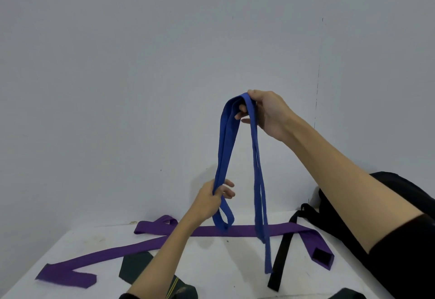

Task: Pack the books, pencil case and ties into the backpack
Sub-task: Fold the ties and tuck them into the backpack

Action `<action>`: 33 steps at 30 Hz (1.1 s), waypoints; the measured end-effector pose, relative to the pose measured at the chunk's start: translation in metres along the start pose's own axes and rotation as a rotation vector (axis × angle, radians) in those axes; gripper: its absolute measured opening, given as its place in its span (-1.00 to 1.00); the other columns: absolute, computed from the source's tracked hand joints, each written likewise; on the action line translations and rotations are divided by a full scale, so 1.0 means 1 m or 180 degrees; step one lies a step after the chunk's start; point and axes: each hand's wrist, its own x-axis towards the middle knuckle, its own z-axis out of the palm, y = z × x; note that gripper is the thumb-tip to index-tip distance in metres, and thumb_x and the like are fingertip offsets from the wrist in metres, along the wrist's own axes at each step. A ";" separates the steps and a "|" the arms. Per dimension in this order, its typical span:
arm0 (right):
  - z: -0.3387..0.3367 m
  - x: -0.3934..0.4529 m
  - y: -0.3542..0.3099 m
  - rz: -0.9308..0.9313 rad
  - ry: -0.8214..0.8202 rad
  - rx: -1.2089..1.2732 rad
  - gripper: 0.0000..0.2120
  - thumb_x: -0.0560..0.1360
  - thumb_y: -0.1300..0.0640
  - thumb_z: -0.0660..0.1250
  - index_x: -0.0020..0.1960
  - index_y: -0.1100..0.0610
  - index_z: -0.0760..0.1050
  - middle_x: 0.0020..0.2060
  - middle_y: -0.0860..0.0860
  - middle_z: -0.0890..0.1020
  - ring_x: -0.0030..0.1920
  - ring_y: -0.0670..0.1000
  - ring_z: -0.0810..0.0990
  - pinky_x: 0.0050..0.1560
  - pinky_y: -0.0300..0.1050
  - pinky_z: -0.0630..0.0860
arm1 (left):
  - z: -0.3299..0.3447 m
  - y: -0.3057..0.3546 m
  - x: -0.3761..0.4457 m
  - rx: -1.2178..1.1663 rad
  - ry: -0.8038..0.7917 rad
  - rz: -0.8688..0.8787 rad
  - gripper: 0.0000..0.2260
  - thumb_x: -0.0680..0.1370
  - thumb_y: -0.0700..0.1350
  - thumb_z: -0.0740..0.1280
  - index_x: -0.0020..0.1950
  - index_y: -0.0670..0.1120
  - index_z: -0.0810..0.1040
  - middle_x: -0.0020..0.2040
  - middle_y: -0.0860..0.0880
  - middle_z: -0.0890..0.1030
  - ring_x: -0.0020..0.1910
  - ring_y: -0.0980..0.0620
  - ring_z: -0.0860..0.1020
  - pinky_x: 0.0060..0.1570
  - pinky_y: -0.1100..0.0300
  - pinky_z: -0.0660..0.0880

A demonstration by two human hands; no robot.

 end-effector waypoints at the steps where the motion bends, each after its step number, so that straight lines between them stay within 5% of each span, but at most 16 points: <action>1: 0.001 0.000 0.001 0.0034 0.0047 0.0052 -0.67 0.64 0.14 0.03 -0.18 0.18 0.47 -0.38 0.03 0.52 -0.31 0.06 0.56 0.05 -0.03 0.50 | 0.002 -0.007 -0.001 -0.0040 0.0015 -0.0065 -0.73 0.64 -0.28 0.05 -0.04 -0.04 0.50 -0.17 -0.03 0.62 -0.11 0.05 0.61 0.01 0.21 0.52; 6: 0.004 0.001 0.005 0.0159 0.0266 0.0297 -0.67 0.64 0.13 0.04 -0.20 0.18 0.45 -0.35 0.04 0.53 -0.36 0.02 0.50 0.03 -0.04 0.50 | 0.012 -0.021 -0.003 -0.0480 0.0265 -0.0390 -0.80 0.65 -0.20 0.10 -0.10 -0.07 0.46 -0.39 -0.03 0.37 -0.42 0.10 0.40 -0.28 0.29 0.44; 11: 0.003 0.001 0.005 0.0175 0.0345 0.0252 -0.64 0.64 0.10 0.06 -0.28 0.16 0.40 -0.53 -0.03 0.47 -0.46 -0.02 0.38 -0.17 -0.13 0.43 | 0.019 -0.031 -0.004 -0.0350 0.0651 -0.0376 -0.85 0.59 -0.09 0.27 -0.17 -0.05 0.43 -0.40 0.01 0.35 -0.47 0.09 0.31 -0.46 0.31 0.35; 18: 0.004 -0.001 0.005 0.0152 0.0299 0.0246 -0.66 0.63 0.13 0.09 -0.30 0.15 0.38 -0.57 -0.05 0.45 -0.47 -0.02 0.36 -0.23 -0.16 0.40 | 0.026 -0.055 -0.014 0.0048 0.0692 -0.0678 -0.58 0.58 0.13 0.14 -0.33 -0.09 0.50 -0.54 -0.01 0.39 -0.55 0.08 0.38 -0.44 0.25 0.44; 23: 0.004 -0.001 0.003 0.0132 0.0235 0.0274 -0.68 0.62 0.13 0.10 -0.29 0.15 0.39 -0.54 -0.04 0.45 -0.46 -0.02 0.38 -0.24 -0.16 0.41 | 0.019 -0.068 -0.016 0.0360 0.0407 -0.0675 -0.74 0.64 0.00 0.11 -0.01 -0.11 0.50 -0.41 -0.04 0.57 -0.40 0.08 0.53 -0.23 0.08 0.56; 25: 0.004 -0.002 0.004 0.0130 0.0141 0.0172 -0.69 0.63 0.13 0.08 -0.26 0.15 0.38 -0.50 -0.02 0.45 -0.45 -0.02 0.39 -0.21 -0.16 0.41 | 0.009 -0.065 -0.012 0.0427 0.0300 -0.0706 -0.79 0.64 -0.10 0.14 0.24 -0.12 0.38 -0.22 -0.05 0.55 -0.27 0.06 0.52 -0.24 0.19 0.51; 27: 0.004 -0.002 0.005 0.0128 0.0071 0.0105 -0.71 0.63 0.13 0.07 -0.22 0.16 0.39 -0.46 0.00 0.46 -0.43 -0.01 0.41 -0.20 -0.16 0.43 | 0.004 -0.053 -0.008 0.0411 0.0115 -0.0660 -0.56 0.58 -0.16 0.29 0.40 -0.04 0.20 0.05 -0.09 0.45 -0.01 0.00 0.48 -0.10 0.28 0.50; 30: 0.005 -0.002 0.008 0.0112 -0.0015 -0.0023 -0.72 0.63 0.15 0.07 -0.21 0.18 0.41 -0.37 0.04 0.49 -0.39 0.01 0.45 -0.17 -0.14 0.47 | 0.008 -0.014 -0.010 0.0199 0.1090 0.0200 -0.43 0.47 -0.20 0.43 0.38 0.02 0.23 0.25 -0.01 0.30 0.22 0.07 0.35 0.18 0.23 0.43; 33: 0.008 -0.002 0.013 0.0068 0.0035 -0.0322 -0.76 0.63 0.14 0.10 -0.17 0.19 0.39 -0.30 0.08 0.51 -0.36 0.04 0.52 -0.19 -0.16 0.52 | 0.021 0.036 -0.020 0.0109 0.2018 0.1617 -0.64 0.46 -0.24 0.37 0.14 0.06 0.37 0.07 0.07 0.43 0.03 0.21 0.45 -0.02 0.41 0.42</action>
